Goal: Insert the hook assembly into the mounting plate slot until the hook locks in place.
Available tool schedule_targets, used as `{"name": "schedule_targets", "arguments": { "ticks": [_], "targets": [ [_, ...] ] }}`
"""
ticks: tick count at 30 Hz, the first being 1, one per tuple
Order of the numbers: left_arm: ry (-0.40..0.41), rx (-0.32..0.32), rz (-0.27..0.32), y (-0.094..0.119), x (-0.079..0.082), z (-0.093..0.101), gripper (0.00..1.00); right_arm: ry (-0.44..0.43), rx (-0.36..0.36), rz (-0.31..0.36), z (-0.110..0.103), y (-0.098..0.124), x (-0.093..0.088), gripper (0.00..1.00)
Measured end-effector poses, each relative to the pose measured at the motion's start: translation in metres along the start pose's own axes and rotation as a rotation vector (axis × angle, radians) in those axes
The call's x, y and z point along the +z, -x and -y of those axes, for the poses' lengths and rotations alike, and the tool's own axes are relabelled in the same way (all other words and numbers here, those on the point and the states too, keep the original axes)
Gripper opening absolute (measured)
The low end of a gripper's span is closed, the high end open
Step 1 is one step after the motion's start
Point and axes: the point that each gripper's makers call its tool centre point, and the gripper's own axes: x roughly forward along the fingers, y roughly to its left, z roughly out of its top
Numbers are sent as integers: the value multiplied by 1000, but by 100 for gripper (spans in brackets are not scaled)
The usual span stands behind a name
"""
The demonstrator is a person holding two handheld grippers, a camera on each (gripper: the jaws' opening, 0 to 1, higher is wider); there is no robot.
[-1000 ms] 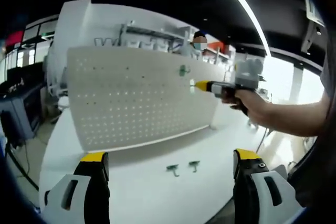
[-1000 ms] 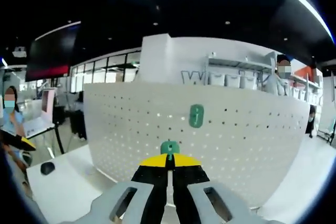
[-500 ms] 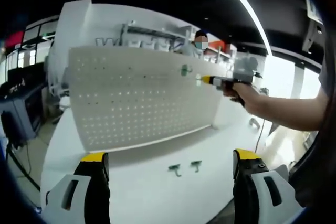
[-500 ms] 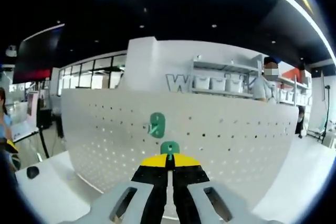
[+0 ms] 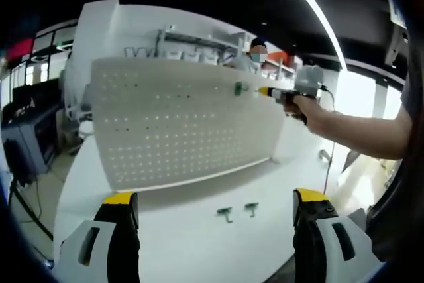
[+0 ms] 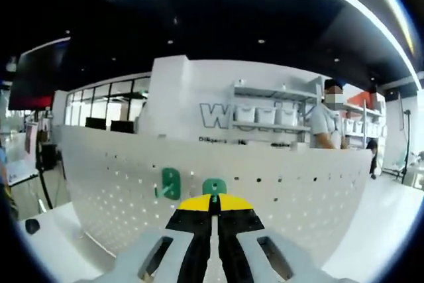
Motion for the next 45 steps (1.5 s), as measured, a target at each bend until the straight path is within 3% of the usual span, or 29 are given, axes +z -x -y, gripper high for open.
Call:
{"name": "schedule_targets", "arguments": {
  "ticks": [10,30,36,45],
  "targets": [
    [4,11,-5,2,-2,-4,97,7,-4,58,3,-11,20,0],
    [17,19,0,5,-2,-8,95,16,-24,65,-3,-12,4,0],
    [22,25,0,5,-2,-11,94,-36,-38,67,-1,-12,-4,0],
    [23,24,-5,3,-4,-12,94,0,-46,69,-7,-13,-9,0]
  ]
}}
